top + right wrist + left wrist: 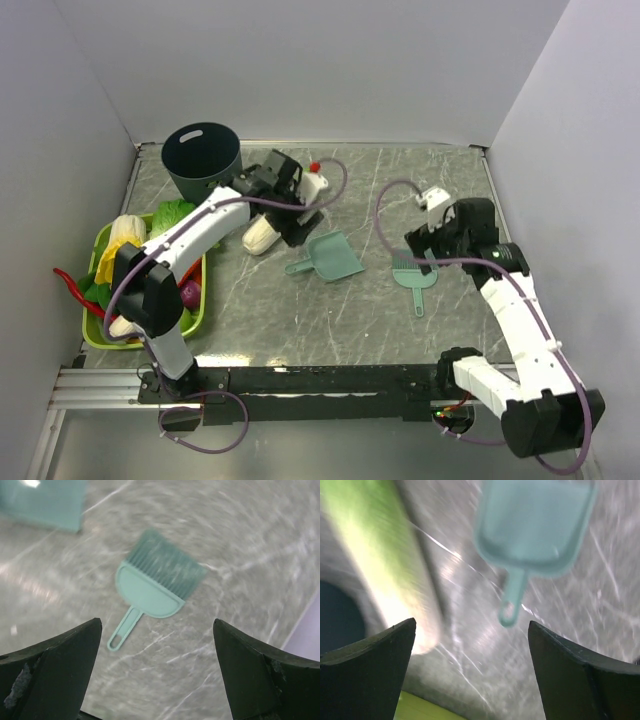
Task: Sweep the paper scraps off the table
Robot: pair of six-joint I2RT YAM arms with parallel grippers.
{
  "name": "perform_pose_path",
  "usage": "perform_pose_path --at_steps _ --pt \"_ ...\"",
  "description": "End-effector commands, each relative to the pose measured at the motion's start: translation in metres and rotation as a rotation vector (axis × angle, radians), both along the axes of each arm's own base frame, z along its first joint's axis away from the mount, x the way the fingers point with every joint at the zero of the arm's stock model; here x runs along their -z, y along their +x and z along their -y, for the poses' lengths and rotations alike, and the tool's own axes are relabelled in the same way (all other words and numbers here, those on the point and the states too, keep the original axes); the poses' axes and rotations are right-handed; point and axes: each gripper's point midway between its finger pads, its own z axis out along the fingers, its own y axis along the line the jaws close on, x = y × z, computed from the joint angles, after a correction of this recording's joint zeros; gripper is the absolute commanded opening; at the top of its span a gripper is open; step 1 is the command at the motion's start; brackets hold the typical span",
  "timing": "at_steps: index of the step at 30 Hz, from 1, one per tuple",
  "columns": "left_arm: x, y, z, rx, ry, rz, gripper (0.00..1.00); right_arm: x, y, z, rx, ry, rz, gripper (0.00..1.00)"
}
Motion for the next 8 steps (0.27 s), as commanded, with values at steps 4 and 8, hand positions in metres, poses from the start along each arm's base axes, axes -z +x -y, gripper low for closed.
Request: perform_pose_path --at_steps 4,8 --pt "-0.104 0.069 -0.009 -0.182 -0.236 0.238 0.96 -0.082 0.049 0.024 0.440 0.181 0.213 1.00" --pt "-0.144 0.103 -0.040 -0.321 -0.278 0.353 0.96 -0.138 0.065 0.026 0.482 0.235 0.319 1.00"
